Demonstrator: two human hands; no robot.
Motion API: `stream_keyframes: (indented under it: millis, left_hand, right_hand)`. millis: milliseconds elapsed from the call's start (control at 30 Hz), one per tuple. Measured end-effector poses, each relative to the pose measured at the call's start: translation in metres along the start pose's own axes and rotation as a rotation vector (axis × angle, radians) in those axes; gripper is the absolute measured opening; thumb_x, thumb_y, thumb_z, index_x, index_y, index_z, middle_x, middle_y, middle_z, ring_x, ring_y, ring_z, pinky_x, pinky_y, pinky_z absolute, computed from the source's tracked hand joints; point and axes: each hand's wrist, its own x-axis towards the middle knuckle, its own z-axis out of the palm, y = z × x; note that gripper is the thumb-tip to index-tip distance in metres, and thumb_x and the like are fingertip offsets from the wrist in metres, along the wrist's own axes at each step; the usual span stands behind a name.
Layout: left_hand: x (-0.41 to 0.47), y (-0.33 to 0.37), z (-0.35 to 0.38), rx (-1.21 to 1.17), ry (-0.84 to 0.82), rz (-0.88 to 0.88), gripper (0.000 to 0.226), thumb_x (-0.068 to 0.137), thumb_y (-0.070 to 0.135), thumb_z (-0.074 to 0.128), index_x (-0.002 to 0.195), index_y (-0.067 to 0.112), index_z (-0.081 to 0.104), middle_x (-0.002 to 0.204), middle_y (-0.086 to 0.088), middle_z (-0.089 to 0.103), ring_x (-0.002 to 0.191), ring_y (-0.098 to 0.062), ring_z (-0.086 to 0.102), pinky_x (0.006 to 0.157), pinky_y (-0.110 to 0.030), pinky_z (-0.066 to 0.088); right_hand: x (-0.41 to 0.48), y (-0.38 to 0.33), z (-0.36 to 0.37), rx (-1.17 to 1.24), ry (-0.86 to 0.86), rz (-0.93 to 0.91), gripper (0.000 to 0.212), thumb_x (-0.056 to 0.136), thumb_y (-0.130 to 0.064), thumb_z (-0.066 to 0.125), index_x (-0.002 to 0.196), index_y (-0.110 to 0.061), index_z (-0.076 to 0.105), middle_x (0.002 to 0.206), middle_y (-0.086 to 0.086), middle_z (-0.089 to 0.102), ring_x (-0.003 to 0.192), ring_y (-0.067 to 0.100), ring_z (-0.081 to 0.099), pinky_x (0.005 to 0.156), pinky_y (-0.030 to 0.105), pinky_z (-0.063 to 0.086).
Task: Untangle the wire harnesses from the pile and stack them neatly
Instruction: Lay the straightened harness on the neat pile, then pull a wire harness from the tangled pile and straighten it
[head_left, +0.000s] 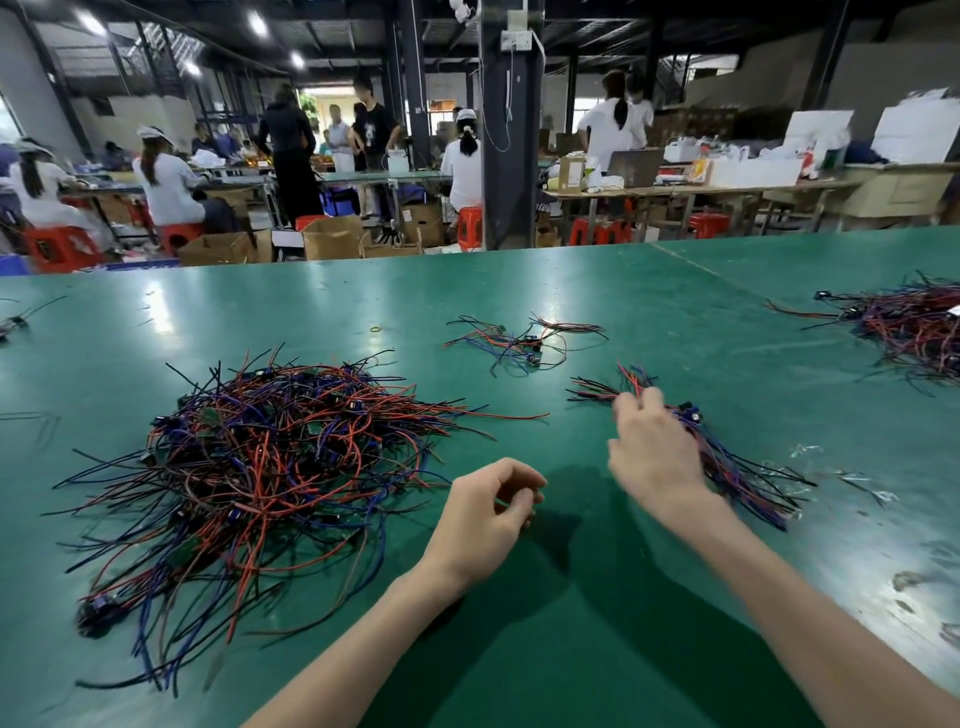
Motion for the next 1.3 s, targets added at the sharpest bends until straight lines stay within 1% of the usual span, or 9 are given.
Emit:
stream_keyframes:
  millis: [133, 233, 367, 433, 633, 800, 1033, 1167, 1300]
  left_hand:
    - [-0.002, 0.008, -0.008, 0.624, -0.034, 0.450, 0.017, 0.083, 0.001, 0.058, 0.095, 0.006, 0.067, 0.087, -0.006, 0.065, 0.083, -0.023, 0.061, 0.072, -0.033, 0.052]
    - [0.010, 0.021, -0.025, 0.855, 0.047, 0.576, 0.016, 0.073, 0.000, 0.063, 0.086, 0.006, 0.068, 0.078, -0.009, 0.063, 0.074, -0.029, 0.061, 0.060, -0.035, 0.053]
    - [0.050, 0.023, -0.078, 0.984, 0.321, 0.187, 0.024, 0.081, 0.000, 0.052, 0.097, 0.009, 0.067, 0.093, -0.009, 0.065, 0.090, -0.028, 0.059, 0.070, -0.036, 0.051]
    - [0.068, 0.014, -0.111, 1.090, 0.354, -0.019, 0.027, 0.081, 0.000, 0.049, 0.099, 0.010, 0.067, 0.096, -0.009, 0.066, 0.090, -0.027, 0.060, 0.072, -0.034, 0.049]
    - [0.089, -0.009, -0.164, 1.254, 0.096, -0.298, 0.027, 0.084, 0.011, 0.053, 0.106, 0.015, 0.067, 0.108, -0.011, 0.065, 0.100, -0.031, 0.060, 0.082, -0.037, 0.051]
    - [0.098, -0.014, -0.166, 1.445, -0.112, -0.297, 0.029, 0.089, 0.029, 0.056, 0.117, 0.022, 0.062, 0.120, -0.008, 0.053, 0.117, -0.028, 0.048, 0.097, -0.043, 0.039]
    - [0.094, -0.020, -0.157, 1.515, 0.002, -0.112, 0.027, 0.091, 0.041, 0.054, 0.104, 0.020, 0.066, 0.108, -0.002, 0.062, 0.108, -0.024, 0.054, 0.094, -0.041, 0.034]
    - [0.087, -0.023, -0.165, 1.294, 0.232, 0.042, 0.029, 0.097, 0.035, 0.046, 0.104, 0.015, 0.067, 0.101, -0.005, 0.069, 0.098, -0.026, 0.059, 0.092, -0.040, 0.033]
    - [0.085, -0.017, -0.176, 0.966, 0.466, 0.097, 0.027, 0.096, 0.025, 0.051, 0.104, 0.004, 0.067, 0.094, -0.016, 0.070, 0.087, -0.033, 0.062, 0.087, -0.045, 0.045]
  right_hand:
    - [-0.014, -0.022, 0.017, 0.080, -0.025, -0.284, 0.022, 0.085, -0.001, 0.047, 0.104, -0.013, 0.049, 0.106, 0.007, 0.049, 0.095, 0.029, 0.055, 0.075, 0.034, 0.039]
    - [-0.019, -0.019, 0.023, 0.149, -0.087, -0.383, 0.031, 0.077, 0.005, 0.043, 0.100, -0.014, 0.051, 0.098, 0.005, 0.057, 0.096, 0.028, 0.052, 0.076, 0.032, 0.036]
    - [-0.018, -0.016, 0.023, 0.196, -0.115, -0.367, 0.032, 0.073, 0.006, 0.043, 0.096, -0.014, 0.054, 0.091, 0.007, 0.060, 0.090, 0.030, 0.054, 0.067, 0.033, 0.032]
    - [-0.018, -0.018, 0.024, 0.200, -0.141, -0.376, 0.034, 0.072, 0.006, 0.043, 0.096, -0.015, 0.054, 0.091, 0.008, 0.062, 0.089, 0.030, 0.055, 0.064, 0.033, 0.030]
    - [-0.016, -0.018, 0.026, 0.233, -0.142, -0.403, 0.033, 0.073, 0.005, 0.041, 0.096, -0.015, 0.053, 0.091, 0.006, 0.063, 0.088, 0.029, 0.054, 0.062, 0.032, 0.027]
    - [-0.015, -0.023, 0.026, 0.263, -0.133, -0.401, 0.031, 0.075, 0.005, 0.041, 0.096, -0.013, 0.053, 0.090, 0.008, 0.063, 0.086, 0.031, 0.055, 0.062, 0.032, 0.029]
    - [-0.017, -0.020, 0.027, 0.278, -0.127, -0.386, 0.030, 0.077, 0.004, 0.041, 0.097, -0.015, 0.054, 0.088, 0.006, 0.062, 0.085, 0.030, 0.054, 0.061, 0.031, 0.027]
    - [-0.016, -0.019, 0.026, 0.275, -0.128, -0.384, 0.030, 0.077, 0.004, 0.041, 0.097, -0.014, 0.054, 0.089, 0.006, 0.063, 0.085, 0.030, 0.054, 0.061, 0.031, 0.026]
    - [-0.016, -0.019, 0.026, 0.291, -0.134, -0.362, 0.029, 0.078, 0.003, 0.041, 0.097, -0.014, 0.055, 0.090, 0.006, 0.064, 0.084, 0.031, 0.054, 0.060, 0.031, 0.027]
